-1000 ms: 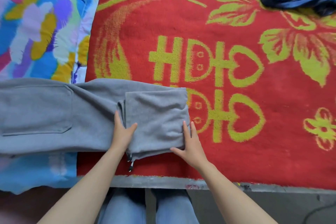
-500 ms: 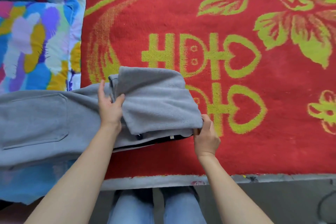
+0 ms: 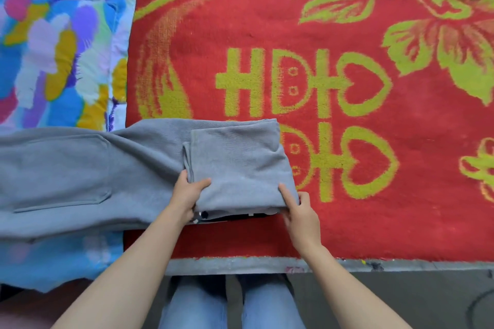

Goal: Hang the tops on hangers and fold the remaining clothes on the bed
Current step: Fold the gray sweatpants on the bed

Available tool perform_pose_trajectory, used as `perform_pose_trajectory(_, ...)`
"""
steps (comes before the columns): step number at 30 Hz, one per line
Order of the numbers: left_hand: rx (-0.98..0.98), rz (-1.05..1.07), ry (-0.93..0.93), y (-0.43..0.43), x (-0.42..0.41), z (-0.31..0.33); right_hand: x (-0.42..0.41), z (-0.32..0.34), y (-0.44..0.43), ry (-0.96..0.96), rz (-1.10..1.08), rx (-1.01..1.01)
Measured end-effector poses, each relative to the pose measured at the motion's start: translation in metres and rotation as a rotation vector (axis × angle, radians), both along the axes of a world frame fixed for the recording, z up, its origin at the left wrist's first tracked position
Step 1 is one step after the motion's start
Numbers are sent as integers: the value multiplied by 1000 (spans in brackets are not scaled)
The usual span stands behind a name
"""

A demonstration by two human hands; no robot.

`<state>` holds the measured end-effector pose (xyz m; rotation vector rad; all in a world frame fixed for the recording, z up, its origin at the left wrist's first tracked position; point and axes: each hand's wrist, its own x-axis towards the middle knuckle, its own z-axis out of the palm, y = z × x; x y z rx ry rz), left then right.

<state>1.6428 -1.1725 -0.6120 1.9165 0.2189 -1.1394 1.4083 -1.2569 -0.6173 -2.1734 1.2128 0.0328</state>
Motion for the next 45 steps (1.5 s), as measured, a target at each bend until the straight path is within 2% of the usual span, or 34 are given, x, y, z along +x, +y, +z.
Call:
perform_pose_trajectory(1,30,-48,-32,2,3,2,0,-1,2,27,22,-70)
perform_pose_trajectory(3,203,-286,-201,14,11,0,5,3,5,223,130,-161)
perform_pose_trajectory(4,312,-429,-289,22,13,0,12,7,6,352,164,-115)
perform_pose_trajectory(5,406,-523,-334,30,13,1,18,9,7,447,172,-14)
perform_pose_trajectory(7,500,-532,-410,38,8,4,25,10,5,594,160,297)
perform_pose_trajectory(8,527,-540,-513,38,3,8,29,8,1,586,102,416)
perform_pose_trajectory(9,541,-586,-654,41,-4,11,33,10,-5,516,5,516)
perform_pose_trajectory(11,489,-776,-878,51,-22,11,37,9,-14,188,-326,718)
perform_pose_trajectory(12,469,-891,-906,59,-30,8,40,8,-15,21,-500,771)
perform_pose_trajectory(14,428,-1120,-881,73,-45,-1,44,10,-17,-75,-720,733)
perform_pose_trajectory(17,448,-1272,-718,79,-55,-11,50,24,-27,-72,-731,705)
perform_pose_trajectory(18,431,-1277,-753,76,-57,-11,51,30,-34,-96,-729,689)
perform_pose_trajectory(21,337,-1223,-750,45,-65,-2,45,60,-61,-208,-782,537)
perform_pose_trajectory(25,153,-1290,-541,-2,-86,1,26,92,-86,-260,-848,353)
perform_pose_trajectory(27,123,-1298,-451,-14,-94,0,25,105,-87,-233,-791,299)
perform_pose_trajectory(31,97,-1241,-426,-4,-91,-3,57,125,-63,-194,-544,148)
perform_pose_trajectory(33,-45,-1129,-323,12,-83,-6,81,127,-36,-185,-335,-21)
perform_pose_trajectory(35,-159,-883,-263,30,-75,-4,111,127,-7,-195,-70,-217)
perform_pose_trajectory(36,-146,-815,-287,37,-73,0,126,127,7,-133,64,-197)
perform_pose_trajectory(38,-73,-855,-330,52,-75,6,147,117,28,129,291,117)
perform_pose_trajectory(39,-13,-941,-427,60,-78,2,152,104,35,226,366,256)
perform_pose_trajectory(41,98,-1068,-515,77,-84,-6,151,77,46,357,484,384)
perform_pose_trajectory(43,152,-1037,-548,89,-83,-1,143,58,47,397,545,395)
perform_pose_trajectory(45,121,-859,-702,102,-74,3,134,48,42,256,441,369)
